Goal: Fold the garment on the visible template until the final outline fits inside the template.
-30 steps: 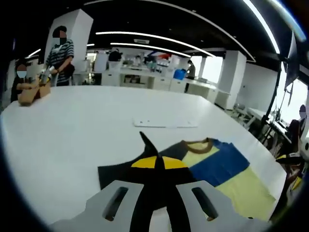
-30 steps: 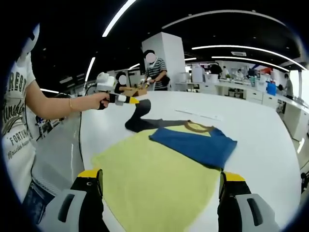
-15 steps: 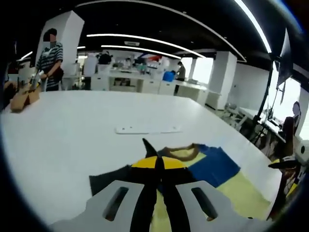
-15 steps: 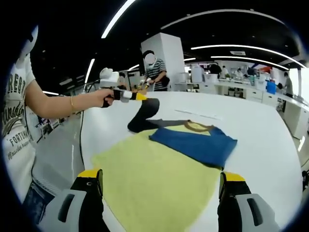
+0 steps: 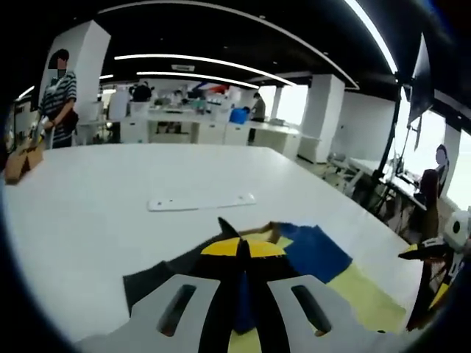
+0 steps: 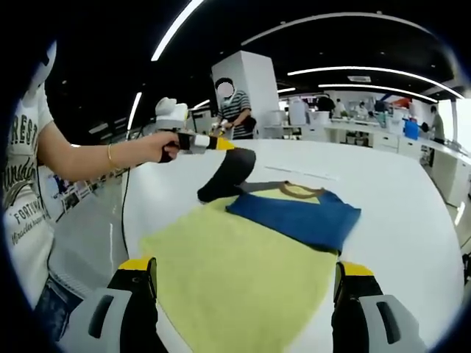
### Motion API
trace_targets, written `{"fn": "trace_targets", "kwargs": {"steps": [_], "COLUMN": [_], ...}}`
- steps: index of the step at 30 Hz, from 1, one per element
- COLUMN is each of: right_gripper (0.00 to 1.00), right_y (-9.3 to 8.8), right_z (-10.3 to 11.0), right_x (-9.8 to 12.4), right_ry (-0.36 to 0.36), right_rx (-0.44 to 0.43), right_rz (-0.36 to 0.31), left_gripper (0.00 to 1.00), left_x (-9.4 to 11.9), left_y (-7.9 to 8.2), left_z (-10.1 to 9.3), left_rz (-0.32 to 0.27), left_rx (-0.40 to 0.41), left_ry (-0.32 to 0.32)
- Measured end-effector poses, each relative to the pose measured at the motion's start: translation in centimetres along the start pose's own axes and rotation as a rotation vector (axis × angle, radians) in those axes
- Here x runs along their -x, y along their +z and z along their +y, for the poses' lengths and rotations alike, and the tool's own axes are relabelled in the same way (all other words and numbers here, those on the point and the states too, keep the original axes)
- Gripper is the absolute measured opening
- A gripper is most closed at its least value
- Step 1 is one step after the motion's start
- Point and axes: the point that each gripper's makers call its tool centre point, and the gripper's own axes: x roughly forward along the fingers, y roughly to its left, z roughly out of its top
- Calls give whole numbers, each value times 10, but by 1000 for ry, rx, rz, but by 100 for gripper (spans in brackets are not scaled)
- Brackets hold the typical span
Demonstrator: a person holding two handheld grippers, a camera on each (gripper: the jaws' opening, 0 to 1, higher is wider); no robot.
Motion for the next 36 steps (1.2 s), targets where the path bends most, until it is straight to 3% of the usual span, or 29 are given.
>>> {"fn": "trace_targets", "kwargs": {"steps": [15,26,36], "right_gripper": [99,99,99], "right_y": [-6,-8,-10], "right_z": [-5,-9,-7], "right_x": [2,5,5], "right_ry": [-15,-17,-14], "right_rx": [-19,-22,-31], "right_rz": [6,17,17], "left_gripper": [0,0,0], "left_x": [-35,-48,-62], "left_y": [-1,3,-3], "left_z": [-39,-69,-84], "left_rz": [14,12,31], "left_rx": [-23,-42,-31], "left_ry": [-91,-157,-175]}}
